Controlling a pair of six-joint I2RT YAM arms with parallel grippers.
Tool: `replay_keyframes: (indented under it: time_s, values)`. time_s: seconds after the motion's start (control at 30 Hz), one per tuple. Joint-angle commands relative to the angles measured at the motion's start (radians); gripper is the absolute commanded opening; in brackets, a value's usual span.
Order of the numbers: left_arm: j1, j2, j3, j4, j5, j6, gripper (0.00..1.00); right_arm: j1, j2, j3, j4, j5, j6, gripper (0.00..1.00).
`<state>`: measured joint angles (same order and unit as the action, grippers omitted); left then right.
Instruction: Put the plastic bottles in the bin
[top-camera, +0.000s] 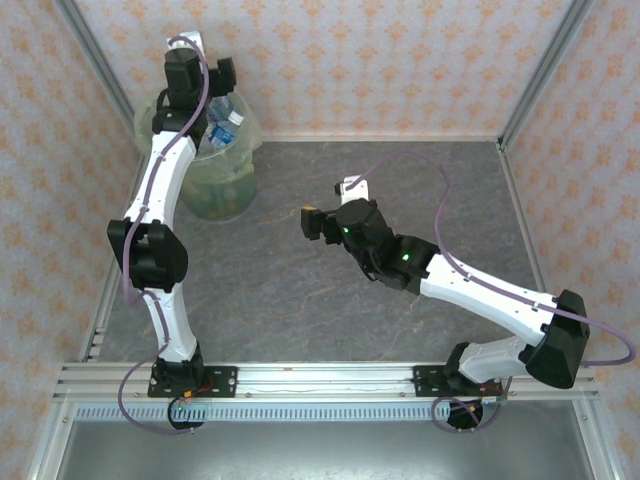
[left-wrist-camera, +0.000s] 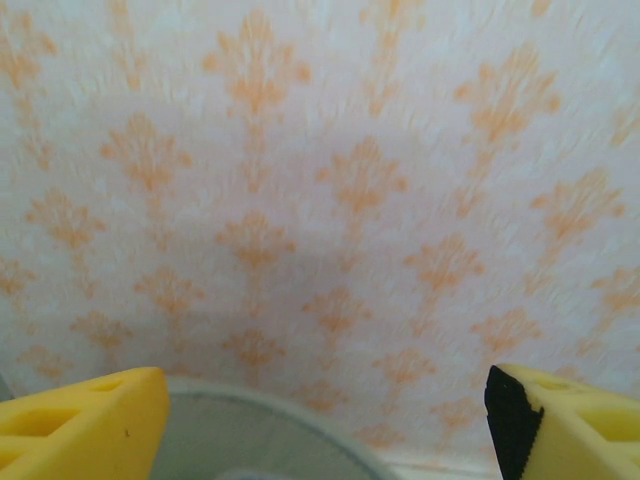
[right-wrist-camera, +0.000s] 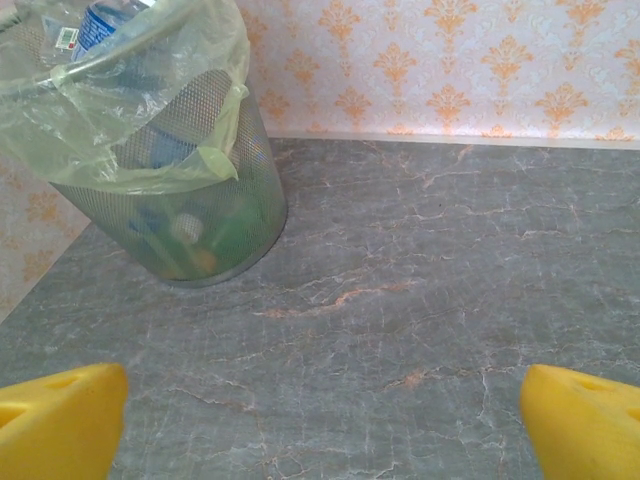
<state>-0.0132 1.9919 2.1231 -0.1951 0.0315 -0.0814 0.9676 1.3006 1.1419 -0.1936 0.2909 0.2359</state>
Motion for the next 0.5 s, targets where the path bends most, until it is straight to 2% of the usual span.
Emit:
replay_keyframes:
  time_s: [0.0,0.07,0.13,0.2,0.47]
  values:
    - [0.002,-0.035,0.035,-0.023,0.032,-0.035,0.8,-0.007,-0.026,-0.017,0.018,0.013,0.013,1.0]
    - [0.01,-0.029,0.036,-0.01,0.057,-0.048,0.7,-0.006,-0.028,-0.018,0.016,0.013,0.014,1.0]
    - [0.013,-0.013,0.046,-0.008,0.093,-0.071,0.49,-0.006,-0.03,-0.018,0.013,0.012,0.019,1.0]
    - [0.018,0.005,0.05,-0.014,0.128,-0.087,0.38,-0.007,-0.033,-0.019,0.01,0.012,0.021,1.0]
    - [0.032,0.043,-0.009,-0.076,0.159,-0.108,0.35,-0.007,-0.047,-0.029,0.008,0.016,0.031,1.0]
